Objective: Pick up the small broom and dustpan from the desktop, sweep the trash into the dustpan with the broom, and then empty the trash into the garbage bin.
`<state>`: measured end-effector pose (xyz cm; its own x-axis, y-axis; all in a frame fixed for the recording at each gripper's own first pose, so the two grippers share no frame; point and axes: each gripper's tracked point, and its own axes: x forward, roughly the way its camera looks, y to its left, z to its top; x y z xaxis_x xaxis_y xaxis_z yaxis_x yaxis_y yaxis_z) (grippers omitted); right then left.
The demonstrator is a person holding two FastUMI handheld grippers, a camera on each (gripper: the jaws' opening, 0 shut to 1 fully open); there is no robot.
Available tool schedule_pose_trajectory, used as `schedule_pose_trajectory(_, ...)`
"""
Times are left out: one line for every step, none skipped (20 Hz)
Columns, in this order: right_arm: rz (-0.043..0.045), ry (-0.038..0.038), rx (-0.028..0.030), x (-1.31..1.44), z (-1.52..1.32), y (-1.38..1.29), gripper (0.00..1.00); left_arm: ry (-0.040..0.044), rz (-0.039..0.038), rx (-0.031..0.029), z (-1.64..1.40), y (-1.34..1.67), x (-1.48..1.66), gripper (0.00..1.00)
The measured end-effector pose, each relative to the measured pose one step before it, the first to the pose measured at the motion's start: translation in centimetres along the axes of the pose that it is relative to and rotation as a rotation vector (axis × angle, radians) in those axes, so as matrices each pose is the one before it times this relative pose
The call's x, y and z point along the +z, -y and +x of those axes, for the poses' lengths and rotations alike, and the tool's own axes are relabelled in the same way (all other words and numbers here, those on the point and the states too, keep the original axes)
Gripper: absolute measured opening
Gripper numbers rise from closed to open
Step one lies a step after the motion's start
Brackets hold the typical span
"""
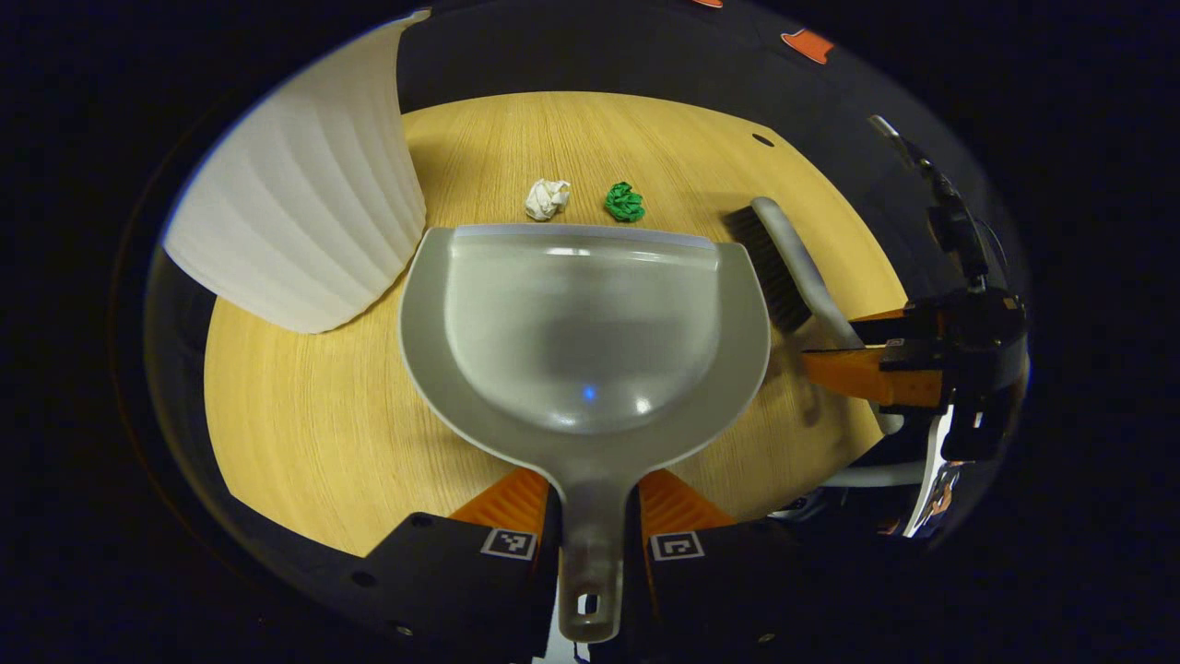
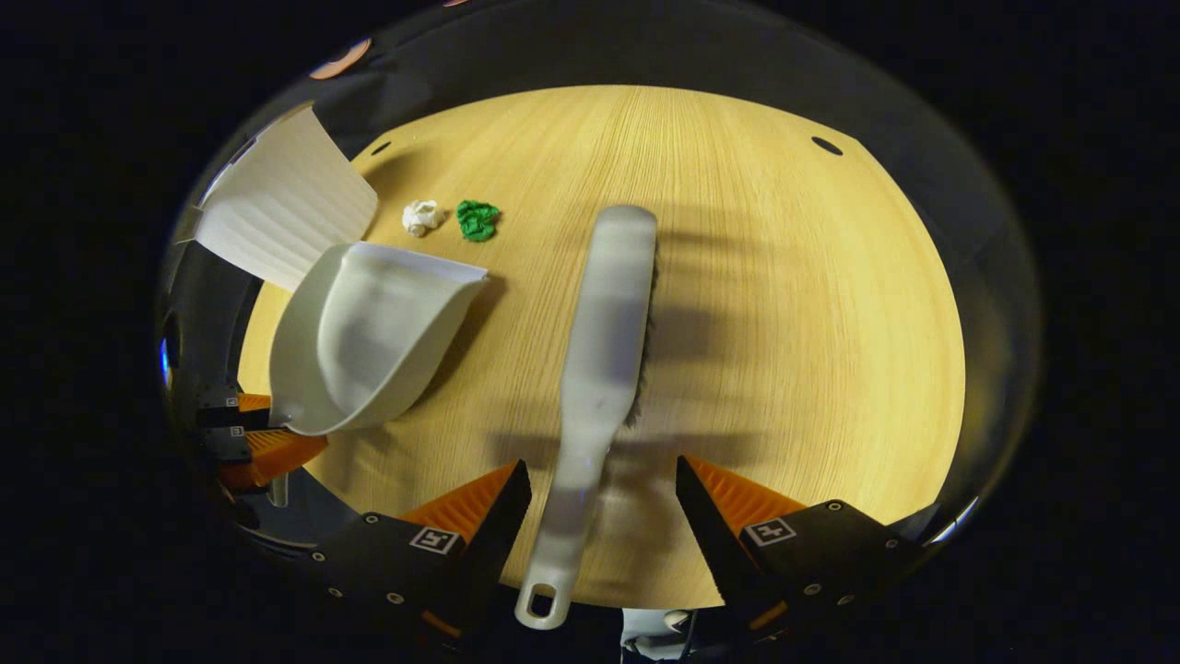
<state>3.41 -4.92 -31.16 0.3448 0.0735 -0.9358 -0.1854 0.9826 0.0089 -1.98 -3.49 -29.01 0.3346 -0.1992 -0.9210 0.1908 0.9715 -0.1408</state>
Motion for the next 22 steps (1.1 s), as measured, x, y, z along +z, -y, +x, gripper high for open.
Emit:
schedule_pose_trajectory(0.00693,-0.00891,0.00479,0.027,0.117,-0.372,0.96,0.00178,0.00645,-0.00992,0.097,-0.111,-0.062,0.3)
schedule_pose_trajectory(0.00129,-0.00879,0.00167,0.308,0.127,-0.159,0.96,0.00339,0.00741,-0.00892,0.008,-0.091,0.036,0.3)
schedule_pose_trajectory(-0.00765,-0.01116,-0.00574,0.1,0.136,0.006,0.95,0.00159,0.00928,-0.00549,-0.034,-0.159,-0.045,0.3)
schedule_pose_trajectory(-0.0033,-0.00811,-0.01257,0.306,0.281,0.079,0.95,-0.00173,0.01118,-0.00245,-0.066,-0.138,-0.032,0.3)
schedule_pose_trajectory(0.0034,-0.00651,-0.00313,0.198,0.268,-0.358,0.94,-0.00014,0.00918,-0.00227,-0.131,-0.16,-0.035,0.3)
schedule_pose_trajectory(0.00682,-0.00846,0.00216,0.07,0.171,-0.172,0.92,0.00044,0.00434,-0.00397,-0.079,-0.12,0.089,0.3)
schedule_pose_trajectory(0.00516,-0.00769,0.00013,0.03,0.099,-0.195,0.8,-0.00057,0.00224,-0.00563,0.062,-0.14,-0.008,0.3)
schedule_pose_trajectory(0.00137,-0.00676,-0.00881,0.02,0.063,0.079,0.74,0.00083,0.00047,-0.00435,-0.036,-0.163,0.064,0.3)
schedule_pose_trajectory(-0.0027,-0.00565,-0.0147,-0.113,0.319,0.264,0.64,0.0024,0.00133,-0.00036,-0.038,-0.331,0.066,0.3)
schedule_pose_trajectory(-0.00033,-0.00337,-0.02038,-0.007,0.189,0.358,0.59,0.00155,0.00384,0.00223,-0.04,-0.347,0.197,0.3)
schedule_pose_trajectory(0.01089,-0.01082,-0.01018,-0.202,0.476,0.273,0.36,0.00128,0.00253,0.0029,0.031,-0.383,0.03,0.3)
schedule_pose_trajectory(0.00636,0.01039,0.00705,0.287,-0.422,-0.084,0.32,-0.00019,0.00173,0.0006,-0.179,-0.106,-0.023,0.3)
schedule_pose_trajectory(-0.0083,0.01262,-0.00874,0.416,0.243,0.063,0.24,-0.00027,0.00077,-0.00319,-0.104,0.052,-0.174,0.3)
schedule_pose_trajectory(-0.02969,0.02697,-0.01787,0.356,0.042,0.333,0.23,-0.00174,-0.00085,-0.00426,0.11,0.049,-0.187,0.3)
schedule_pose_trajectory(-0.04223,0.02864,-0.01505,0.319,0.076,0.197,0.2,-0.0021,0.00117,-0.00371,0.212,-0.261,-0.025,0.3)
schedule_pose_trajectory(-0.0285,0.01137,-0.00458,0.027,-0.216,0.094,0.19,0.00069,0.00576,-0.00101,0.185,-0.177,0.053,0.3)
schedule_pose_trajectory(-0.00338,0.02229,0.01487,0.352,-0.411,-0.234,0.18,0.00433,0.0121,-0.00038,0.316,-0.277,0.116,0.3)
schedule_pose_trajectory(0.01297,0.01485,0.02514,0.438,-0.305,-0.404,0.17,0.0034,0.01858,-0.00003,0.339,-0.294,0.0,0.3)
schedule_pose_trajectory(0.01394,0.01751,0.02153,0.538,-0.285,-0.397,0.16,0.0025,0.02553,-0.00409,0.174,-0.286,-0.165,0.3)
schedule_pose_trajectory(0.00595,0.01828,0.01101,0.736,-0.488,0.049,0.15,0.00383,0.03029,-0.01381,-0.117,-0.099,0.032,0.3)
schedule_pose_trajectory(-0.00791,0.02628,0.0021,0.955,-0.496,0.346,0.14,-0.00181,0.02975,-0.00915,-0.5,-0.206,-0.028,0.3)
schedule_pose_trajectory(-0.02564,0.02164,-0.00338,1.15,-0.379,0.517,0.13,-0.00472,0.03249,-0.00016,-0.577,-0.282,-0.188,0.3)
